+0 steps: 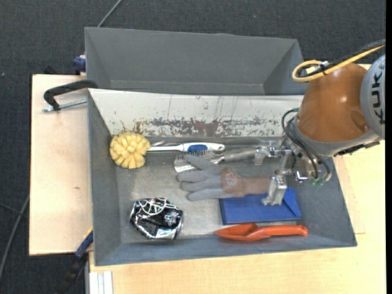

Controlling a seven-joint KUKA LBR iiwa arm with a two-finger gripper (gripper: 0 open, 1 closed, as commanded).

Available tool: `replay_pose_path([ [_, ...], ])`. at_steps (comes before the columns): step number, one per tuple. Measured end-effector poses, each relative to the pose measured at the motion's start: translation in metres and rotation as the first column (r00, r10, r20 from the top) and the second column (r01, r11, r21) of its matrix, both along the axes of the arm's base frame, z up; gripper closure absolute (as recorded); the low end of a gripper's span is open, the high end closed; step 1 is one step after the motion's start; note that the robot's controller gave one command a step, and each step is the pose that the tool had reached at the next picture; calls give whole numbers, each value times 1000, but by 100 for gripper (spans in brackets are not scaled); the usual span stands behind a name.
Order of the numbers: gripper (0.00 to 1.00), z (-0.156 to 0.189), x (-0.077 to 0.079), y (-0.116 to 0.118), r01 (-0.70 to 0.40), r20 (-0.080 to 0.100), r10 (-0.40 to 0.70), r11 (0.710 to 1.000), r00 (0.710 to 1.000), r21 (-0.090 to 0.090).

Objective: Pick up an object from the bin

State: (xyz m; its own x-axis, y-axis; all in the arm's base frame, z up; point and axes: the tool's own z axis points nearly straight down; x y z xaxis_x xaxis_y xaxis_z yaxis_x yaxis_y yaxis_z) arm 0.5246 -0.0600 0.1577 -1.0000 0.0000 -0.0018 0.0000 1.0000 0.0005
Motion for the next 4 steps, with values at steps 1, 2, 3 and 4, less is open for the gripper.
replay_pose_path([
  [1,0,-70,-12,25,58,-2,-58,998,998,2],
  [2,0,-100,-10,30,55,-4,-55,998,998,2],
  [3,0,-53,-17,19,87,7,-87,996,996,3],
  [4,0,-80,-24,35,-103,1,103,995,995,2],
])
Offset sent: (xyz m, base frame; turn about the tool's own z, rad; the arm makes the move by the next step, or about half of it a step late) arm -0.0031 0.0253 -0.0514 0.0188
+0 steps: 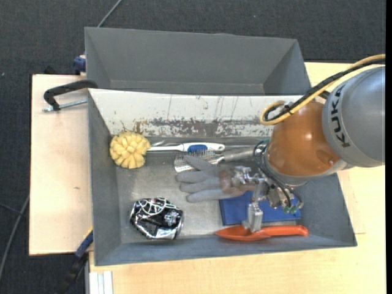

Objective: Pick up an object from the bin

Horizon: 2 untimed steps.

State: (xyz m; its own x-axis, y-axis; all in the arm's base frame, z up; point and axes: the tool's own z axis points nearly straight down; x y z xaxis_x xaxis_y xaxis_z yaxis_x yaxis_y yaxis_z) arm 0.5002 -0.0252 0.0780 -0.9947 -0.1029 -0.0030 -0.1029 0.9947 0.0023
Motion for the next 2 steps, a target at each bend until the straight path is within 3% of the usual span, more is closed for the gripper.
replay_pose_path([
  [1,100,-4,6,-10,211,20,-211,977,977,9],
  [2,100,-4,6,-10,212,20,-212,977,977,9],
])
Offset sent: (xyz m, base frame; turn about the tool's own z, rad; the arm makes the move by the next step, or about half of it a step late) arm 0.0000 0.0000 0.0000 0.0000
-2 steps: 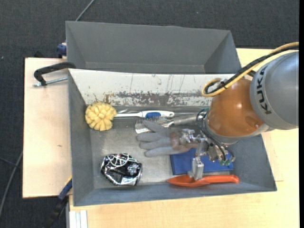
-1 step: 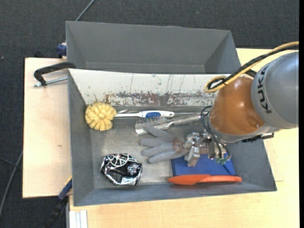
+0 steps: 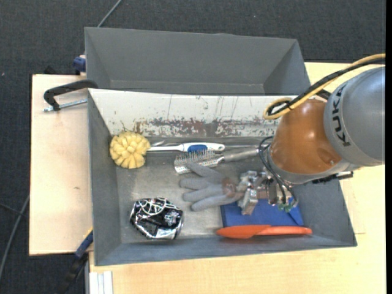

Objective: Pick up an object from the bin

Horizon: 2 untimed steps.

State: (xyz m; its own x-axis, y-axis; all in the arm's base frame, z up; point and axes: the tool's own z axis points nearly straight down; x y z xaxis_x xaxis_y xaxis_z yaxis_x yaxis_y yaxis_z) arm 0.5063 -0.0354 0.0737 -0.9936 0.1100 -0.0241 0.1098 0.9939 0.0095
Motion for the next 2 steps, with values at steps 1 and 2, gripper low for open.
replay_pose_path([
  [1,100,2,-1,0,0,-1,0,1000,1000,0],
  [2,100,21,-3,0,-1,-7,1,1000,1000,0],
])
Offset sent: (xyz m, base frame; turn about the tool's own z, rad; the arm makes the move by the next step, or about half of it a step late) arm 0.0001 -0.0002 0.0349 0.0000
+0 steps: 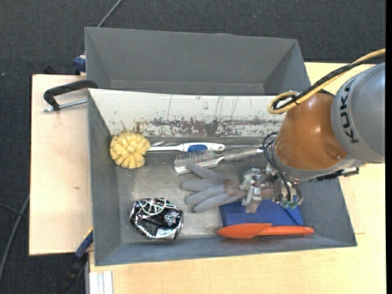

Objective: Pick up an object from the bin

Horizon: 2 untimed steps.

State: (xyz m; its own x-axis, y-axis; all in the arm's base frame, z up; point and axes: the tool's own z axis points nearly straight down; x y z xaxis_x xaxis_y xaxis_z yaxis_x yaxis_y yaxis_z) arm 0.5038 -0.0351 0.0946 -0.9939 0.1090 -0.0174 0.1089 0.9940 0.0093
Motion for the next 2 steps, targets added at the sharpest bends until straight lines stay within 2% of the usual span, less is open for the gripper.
replay_pose_path([
  [1,100,18,3,0,0,13,0,1000,1000,-1],
  [2,100,33,1,0,0,4,0,1000,1000,0],
])
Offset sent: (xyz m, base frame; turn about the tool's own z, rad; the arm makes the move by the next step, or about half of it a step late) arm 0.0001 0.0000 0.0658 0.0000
